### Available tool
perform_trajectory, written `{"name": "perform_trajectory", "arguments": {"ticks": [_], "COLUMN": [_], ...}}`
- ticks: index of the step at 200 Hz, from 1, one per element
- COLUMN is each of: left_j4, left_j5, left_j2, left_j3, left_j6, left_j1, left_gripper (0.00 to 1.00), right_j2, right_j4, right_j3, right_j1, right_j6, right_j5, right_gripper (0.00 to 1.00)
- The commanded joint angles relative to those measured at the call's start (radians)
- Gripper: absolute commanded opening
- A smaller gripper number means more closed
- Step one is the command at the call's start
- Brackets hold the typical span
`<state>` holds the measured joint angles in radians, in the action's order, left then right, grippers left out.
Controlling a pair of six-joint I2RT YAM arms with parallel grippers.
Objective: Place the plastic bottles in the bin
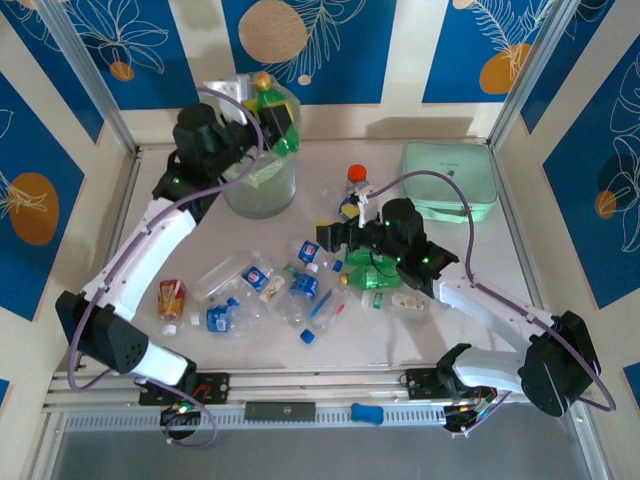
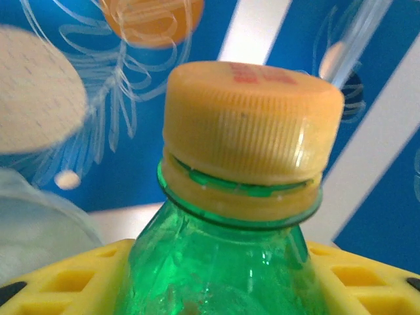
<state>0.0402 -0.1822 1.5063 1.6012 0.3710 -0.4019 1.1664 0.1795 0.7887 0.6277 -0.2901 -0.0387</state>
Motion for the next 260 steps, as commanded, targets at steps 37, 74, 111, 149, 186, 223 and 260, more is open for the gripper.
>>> {"name": "perform_trajectory", "arguments": {"ticks": [37,74,111,149,186,223,260], "left_j4": [-0.188,-0.354,-0.442,-0.483,-0.531,-0.611,-0.683], "left_j5": [0.108,0.187,0.238,0.241,0.233,0.234,0.239], "left_j2": [0.312,0.508,0.596,0.617,0.583,0.472,0.281], "left_j3": [0.366,0.583,0.643,0.653,0.690,0.688,0.528], "left_j6": [-0.236,-0.346,-0.389,-0.384,-0.378,-0.377,-0.374], "left_j1": [0.125,0.132,0.133,0.139,0.140,0.139,0.140], "left_gripper": [0.42,0.42,0.44,0.48,0.89,0.99,0.99], "right_j2": [-0.065,-0.068,-0.059,-0.037,-0.001,0.046,0.058], "right_j4": [-0.073,-0.097,-0.099,-0.094,-0.085,-0.087,-0.071], "right_j3": [-0.046,-0.074,-0.087,-0.079,-0.054,-0.011,-0.018], "right_j1": [-0.027,-0.047,-0.060,-0.071,-0.074,-0.072,-0.072], "right_j6": [-0.029,-0.058,-0.079,-0.084,-0.084,-0.077,-0.084], "right_j5": [-0.064,-0.084,-0.095,-0.083,-0.063,-0.039,-0.040], "right_gripper": [0.95,0.95,0.95,0.95,0.96,0.99,1.00]}}
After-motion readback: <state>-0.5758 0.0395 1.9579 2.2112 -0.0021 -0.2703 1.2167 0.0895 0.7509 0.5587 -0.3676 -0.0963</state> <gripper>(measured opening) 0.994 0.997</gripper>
